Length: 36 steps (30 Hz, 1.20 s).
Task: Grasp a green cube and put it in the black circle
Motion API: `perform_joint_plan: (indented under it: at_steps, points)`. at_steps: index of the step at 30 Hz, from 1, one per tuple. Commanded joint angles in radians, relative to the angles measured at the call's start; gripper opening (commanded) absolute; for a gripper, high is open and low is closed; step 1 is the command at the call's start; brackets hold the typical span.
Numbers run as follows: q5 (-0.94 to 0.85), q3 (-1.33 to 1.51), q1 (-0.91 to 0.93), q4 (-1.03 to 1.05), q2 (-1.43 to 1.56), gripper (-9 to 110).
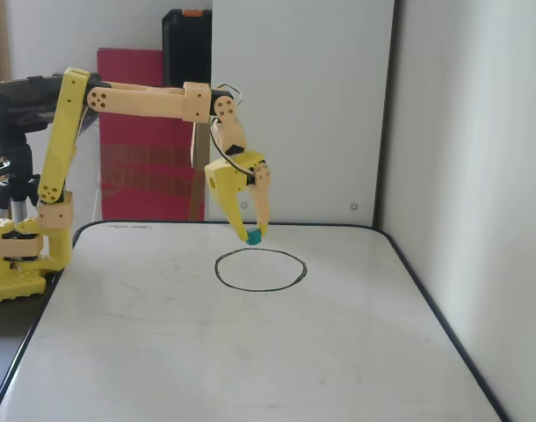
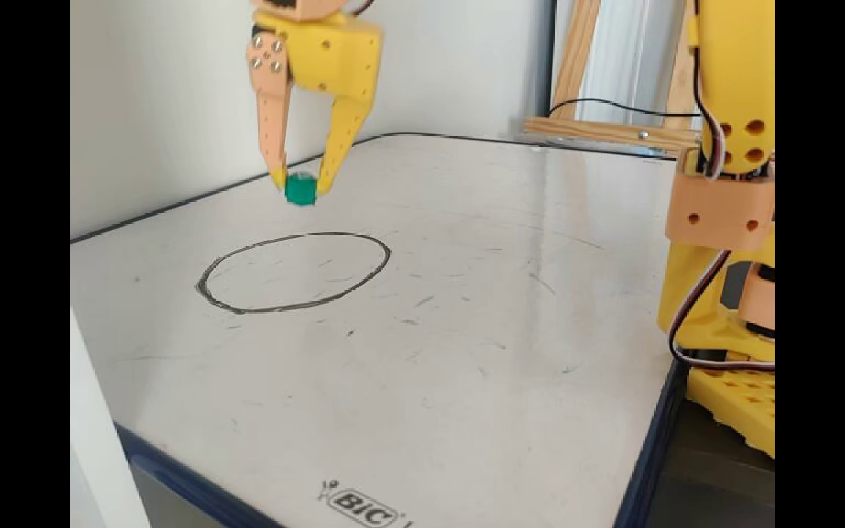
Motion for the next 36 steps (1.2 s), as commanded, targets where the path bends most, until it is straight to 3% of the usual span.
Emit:
perform_joint_plan:
  at_steps: [1, 12, 24, 36]
  points:
    - [0.057, -0.043, 0.008, -0.021, -0.018, 0]
    - [0.163, -0.043, -0.026, -0.028, -0.094, 0]
    - [0.161, -0.046, -0.064, -0.038, -0.123, 0]
    - [0.158, -0.057, -0.071, -0.032, -0.129, 12]
